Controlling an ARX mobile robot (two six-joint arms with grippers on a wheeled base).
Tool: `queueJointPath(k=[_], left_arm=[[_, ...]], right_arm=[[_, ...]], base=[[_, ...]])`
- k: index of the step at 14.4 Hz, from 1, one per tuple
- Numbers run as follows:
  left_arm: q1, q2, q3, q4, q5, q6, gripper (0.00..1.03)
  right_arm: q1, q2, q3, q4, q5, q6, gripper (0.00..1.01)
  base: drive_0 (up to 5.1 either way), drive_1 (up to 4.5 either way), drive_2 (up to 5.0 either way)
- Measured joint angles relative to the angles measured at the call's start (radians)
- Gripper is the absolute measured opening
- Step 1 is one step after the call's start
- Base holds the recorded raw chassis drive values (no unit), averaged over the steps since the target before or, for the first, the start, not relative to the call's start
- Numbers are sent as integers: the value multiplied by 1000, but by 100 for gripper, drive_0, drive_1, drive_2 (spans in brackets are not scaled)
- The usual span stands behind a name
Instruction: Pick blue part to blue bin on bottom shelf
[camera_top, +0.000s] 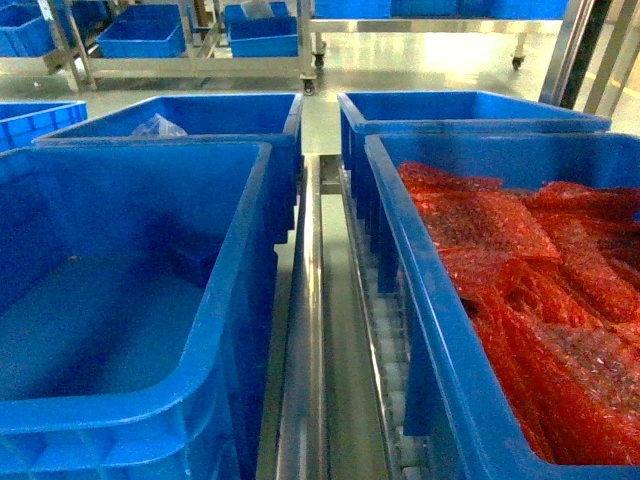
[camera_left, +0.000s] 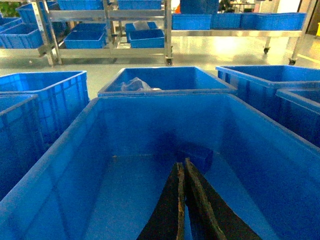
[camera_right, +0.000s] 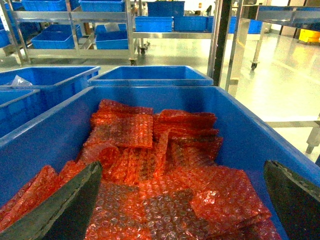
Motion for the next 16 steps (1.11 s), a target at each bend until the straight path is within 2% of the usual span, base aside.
queueJointPath(k=[5,14,15,16], left_arm=[[0,-212,0,-206,0,0,2],[0,-429,0,-426,0,0,2],[0,-537,0,-582,3,0,2],[0,-578,3,-564,0,1,2]], right_arm=[[0,0,0,0,0,0,98],[0,0,0,0,0,0,98],[0,0,0,-1,1,0,98],[0,0,0,0,0,0,98]], base=[[0,0,0],[0,0,0],[0,0,0],[0,0,0]])
